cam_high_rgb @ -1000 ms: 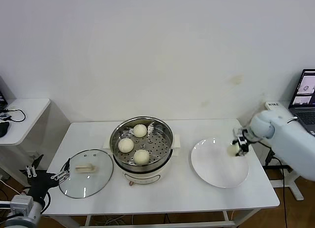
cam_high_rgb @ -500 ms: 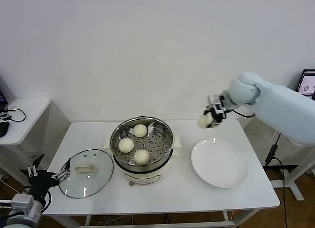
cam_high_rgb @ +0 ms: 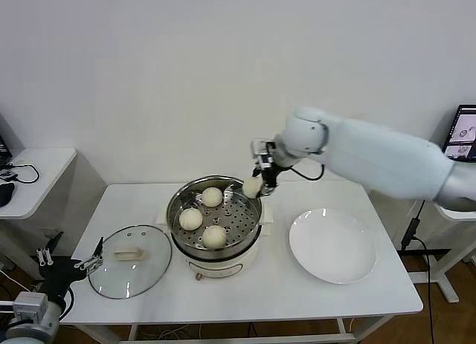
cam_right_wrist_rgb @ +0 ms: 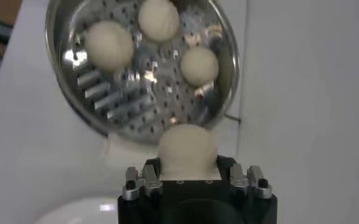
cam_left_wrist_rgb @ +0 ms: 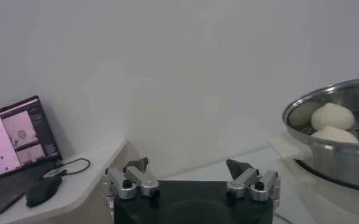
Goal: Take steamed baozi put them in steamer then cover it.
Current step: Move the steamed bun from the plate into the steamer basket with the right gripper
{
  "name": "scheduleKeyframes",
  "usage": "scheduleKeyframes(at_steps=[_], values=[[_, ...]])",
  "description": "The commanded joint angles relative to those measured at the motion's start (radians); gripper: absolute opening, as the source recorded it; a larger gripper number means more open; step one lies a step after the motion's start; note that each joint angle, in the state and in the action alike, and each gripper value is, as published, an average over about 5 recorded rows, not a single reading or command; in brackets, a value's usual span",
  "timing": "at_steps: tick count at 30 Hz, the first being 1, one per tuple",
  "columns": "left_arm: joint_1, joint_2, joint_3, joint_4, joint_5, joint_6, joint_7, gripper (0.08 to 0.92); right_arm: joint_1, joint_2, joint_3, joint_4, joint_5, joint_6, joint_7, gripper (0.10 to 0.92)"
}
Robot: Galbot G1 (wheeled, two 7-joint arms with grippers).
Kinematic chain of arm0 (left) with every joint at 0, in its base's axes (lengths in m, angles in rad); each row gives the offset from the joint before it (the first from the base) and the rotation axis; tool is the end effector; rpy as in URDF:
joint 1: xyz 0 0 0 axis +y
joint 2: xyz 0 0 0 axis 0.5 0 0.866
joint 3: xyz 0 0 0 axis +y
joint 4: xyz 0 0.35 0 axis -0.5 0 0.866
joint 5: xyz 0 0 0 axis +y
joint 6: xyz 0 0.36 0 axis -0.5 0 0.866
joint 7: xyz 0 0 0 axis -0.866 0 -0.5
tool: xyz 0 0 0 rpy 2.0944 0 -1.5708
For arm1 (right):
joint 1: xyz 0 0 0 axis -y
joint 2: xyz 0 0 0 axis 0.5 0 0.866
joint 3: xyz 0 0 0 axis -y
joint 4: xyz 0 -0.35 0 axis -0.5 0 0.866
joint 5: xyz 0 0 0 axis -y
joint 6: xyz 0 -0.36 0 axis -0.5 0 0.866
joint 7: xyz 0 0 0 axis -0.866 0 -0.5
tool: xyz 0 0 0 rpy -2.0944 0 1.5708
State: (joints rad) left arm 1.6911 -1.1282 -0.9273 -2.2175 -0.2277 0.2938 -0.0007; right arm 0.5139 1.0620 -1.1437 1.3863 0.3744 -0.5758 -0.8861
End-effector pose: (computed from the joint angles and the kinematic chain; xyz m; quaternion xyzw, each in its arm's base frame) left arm 0.1681 0.1590 -0.2161 0.0479 -0.9789 -0.1739 0.0962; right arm 0.5346 0.1050 -0.0393 0.5147 -0.5968 0.5503 0.2758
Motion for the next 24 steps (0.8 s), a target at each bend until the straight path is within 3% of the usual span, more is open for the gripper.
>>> scheduleKeyframes(at_steps=[1, 20, 24], values=[[-0.003, 0.000, -0.002, 0.006, -0.002, 0.001, 0.001, 0.823, -0.085, 0.166, -0.026, -0.070, 0.077, -0.119, 0.114, 0.585], [-0.008, -0.002, -0.004, 0.007, -0.005, 0.002, 0.001, 0.823, -0.152, 0.168, -0.026, -0.099, 0.014, -0.152, 0.146, 0.586], [-0.008, -0.003, -0.004, 0.008, -0.004, 0.002, 0.001, 0.823, -0.141, 0.160, -0.014, -0.092, 0.016, -0.152, 0.146, 0.621]])
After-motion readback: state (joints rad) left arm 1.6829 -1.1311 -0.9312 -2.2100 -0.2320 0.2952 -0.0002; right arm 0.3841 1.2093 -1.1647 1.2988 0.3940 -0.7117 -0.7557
